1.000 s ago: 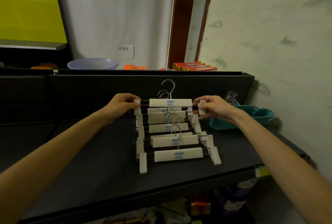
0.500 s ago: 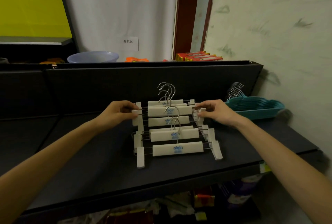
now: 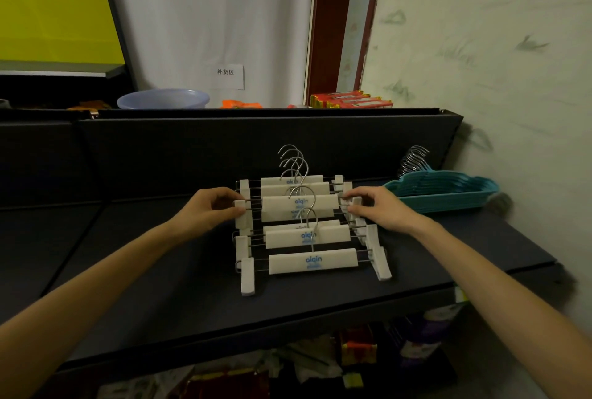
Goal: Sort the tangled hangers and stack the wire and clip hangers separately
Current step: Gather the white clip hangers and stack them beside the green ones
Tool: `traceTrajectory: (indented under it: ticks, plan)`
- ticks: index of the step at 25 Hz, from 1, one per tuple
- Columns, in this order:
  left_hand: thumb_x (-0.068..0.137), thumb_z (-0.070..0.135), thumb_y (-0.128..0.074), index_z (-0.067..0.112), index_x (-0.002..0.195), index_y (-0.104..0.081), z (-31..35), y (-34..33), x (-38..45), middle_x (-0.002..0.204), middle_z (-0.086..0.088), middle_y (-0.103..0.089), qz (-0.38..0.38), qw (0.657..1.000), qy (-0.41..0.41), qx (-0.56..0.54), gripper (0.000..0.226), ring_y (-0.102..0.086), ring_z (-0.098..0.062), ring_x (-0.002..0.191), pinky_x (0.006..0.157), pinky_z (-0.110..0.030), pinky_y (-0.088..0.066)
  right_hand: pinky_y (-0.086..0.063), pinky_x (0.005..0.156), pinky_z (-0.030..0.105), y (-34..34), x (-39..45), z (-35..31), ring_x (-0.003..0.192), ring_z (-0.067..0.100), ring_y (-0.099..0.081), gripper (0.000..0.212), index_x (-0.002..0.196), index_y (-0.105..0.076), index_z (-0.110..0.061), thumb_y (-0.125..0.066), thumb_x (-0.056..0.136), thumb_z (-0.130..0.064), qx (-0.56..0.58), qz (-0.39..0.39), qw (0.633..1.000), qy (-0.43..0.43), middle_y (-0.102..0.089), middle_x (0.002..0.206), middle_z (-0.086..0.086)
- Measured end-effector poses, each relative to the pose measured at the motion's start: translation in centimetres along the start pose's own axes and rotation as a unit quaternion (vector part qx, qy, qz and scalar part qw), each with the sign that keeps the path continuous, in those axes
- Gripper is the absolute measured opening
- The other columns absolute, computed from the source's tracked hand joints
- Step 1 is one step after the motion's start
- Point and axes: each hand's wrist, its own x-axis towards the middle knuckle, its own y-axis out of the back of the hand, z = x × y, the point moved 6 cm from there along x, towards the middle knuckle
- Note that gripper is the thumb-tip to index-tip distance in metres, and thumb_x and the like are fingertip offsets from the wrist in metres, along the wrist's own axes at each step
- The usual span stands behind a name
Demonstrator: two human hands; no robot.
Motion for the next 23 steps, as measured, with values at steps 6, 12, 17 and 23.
traceTrajectory:
  ticks: [6,12,17,23]
  plan:
    - [0.094,0.02,-0.065,0.023,0.119,-0.063,0.1,-0.4,-0.2,0.114,0.005,-0.068,0.04,0.999,-0.012,0.007,0.025,-0.068,-0.005,0.106,0.087,-0.03,-0.057,-0.042,0.088,0.011,0.0,-0.1,-0.6,0.117,0.002,-0.055,0.041,0.134,-0.062,-0.022,-0.071,0.093,-0.022,-0.016,0.02,1.0,0.007,-0.061,0.126,-0.011]
    - [0.089,0.02,-0.071,0.034,0.115,-0.059,-0.7,-0.9,-0.5,0.113,0.008,-0.066,0.016,0.999,0.02,0.044,0.031,-0.066,0.001,0.102,0.087,-0.027,-0.056,-0.045,0.087,0.013,-0.1,0.0,-0.6,0.102,-0.006,-0.055,0.042,0.134,-0.061,-0.023,-0.07,0.094,-0.023,-0.025,0.009,1.0,0.0,-0.061,0.123,-0.012]
    - [0.089,0.021,-0.071,0.034,0.117,-0.057,-0.9,-0.9,-0.4,0.114,0.008,-0.065,0.014,0.998,0.034,0.05,0.034,-0.066,-0.004,0.104,0.086,-0.025,-0.053,-0.043,0.094,0.022,0.0,0.2,-0.7,0.118,0.006,-0.053,0.045,0.137,-0.058,-0.023,-0.07,0.093,-0.025,-0.027,0.009,1.0,-0.005,-0.06,0.134,-0.004]
    - [0.089,0.021,-0.071,0.04,0.117,-0.053,-1.0,-1.1,-0.7,0.118,0.007,-0.064,0.002,0.999,0.037,0.034,0.038,-0.065,-0.004,0.106,0.088,-0.025,-0.054,-0.046,0.099,0.027,-0.2,0.1,-0.7,0.12,0.008,-0.054,0.047,0.138,-0.056,-0.023,-0.07,0.093,-0.027,-0.028,0.013,0.999,-0.013,-0.059,0.138,-0.002]
